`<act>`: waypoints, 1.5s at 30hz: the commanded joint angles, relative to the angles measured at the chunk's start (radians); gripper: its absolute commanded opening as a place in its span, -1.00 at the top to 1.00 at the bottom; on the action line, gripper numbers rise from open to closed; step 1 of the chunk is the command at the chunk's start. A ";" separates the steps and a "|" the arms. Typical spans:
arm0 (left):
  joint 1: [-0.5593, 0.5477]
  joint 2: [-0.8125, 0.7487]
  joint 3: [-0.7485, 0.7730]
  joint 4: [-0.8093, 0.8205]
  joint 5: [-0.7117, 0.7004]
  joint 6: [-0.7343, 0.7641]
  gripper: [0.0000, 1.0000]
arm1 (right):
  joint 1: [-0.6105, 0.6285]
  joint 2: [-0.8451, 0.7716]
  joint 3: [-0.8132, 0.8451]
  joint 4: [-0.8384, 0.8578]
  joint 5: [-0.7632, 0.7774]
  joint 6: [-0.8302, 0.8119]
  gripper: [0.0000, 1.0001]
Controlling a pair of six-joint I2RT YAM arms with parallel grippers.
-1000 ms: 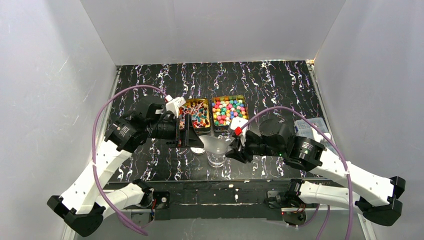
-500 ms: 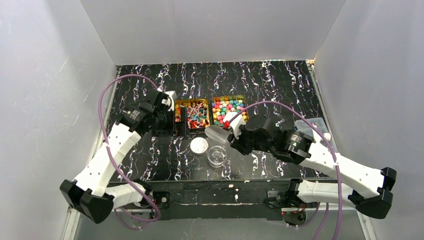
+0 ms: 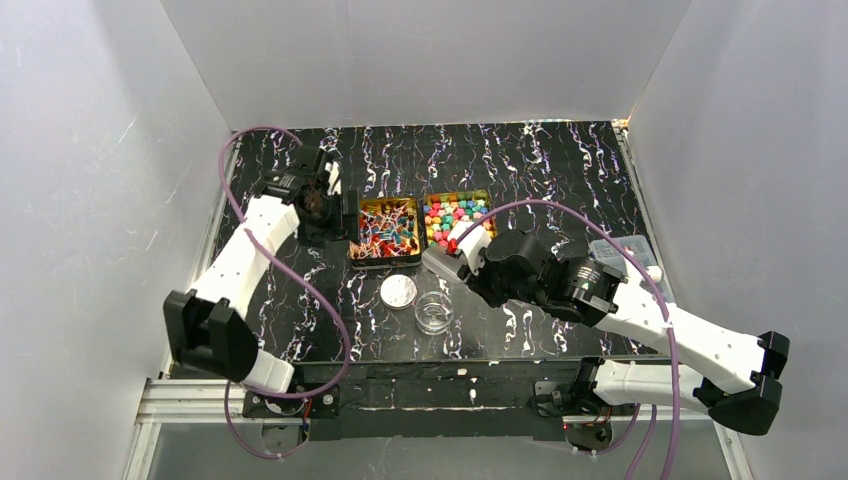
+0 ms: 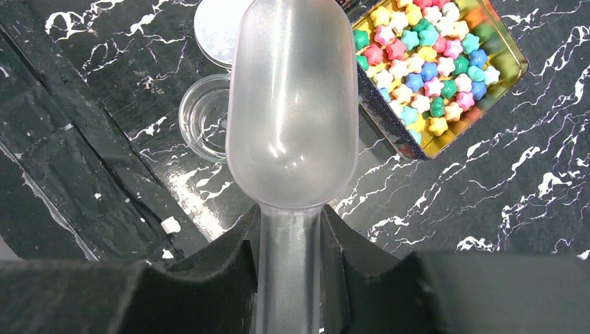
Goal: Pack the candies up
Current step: Move the storage box to the center of the board.
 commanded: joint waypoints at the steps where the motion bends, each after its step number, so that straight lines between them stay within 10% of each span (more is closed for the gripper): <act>1: 0.021 0.108 0.080 0.020 -0.016 0.036 -0.40 | -0.002 -0.022 0.039 0.024 0.021 0.021 0.97; 25: 0.052 0.559 0.295 0.051 -0.095 0.040 0.37 | -0.005 -0.043 -0.003 0.042 0.005 0.073 0.97; 36: 0.051 0.590 0.275 0.057 -0.047 0.037 0.99 | -0.012 0.043 0.032 0.015 0.036 0.072 0.97; 45: 0.009 0.528 0.181 0.080 -0.001 0.012 1.00 | -0.044 0.157 0.129 -0.030 0.012 0.018 0.97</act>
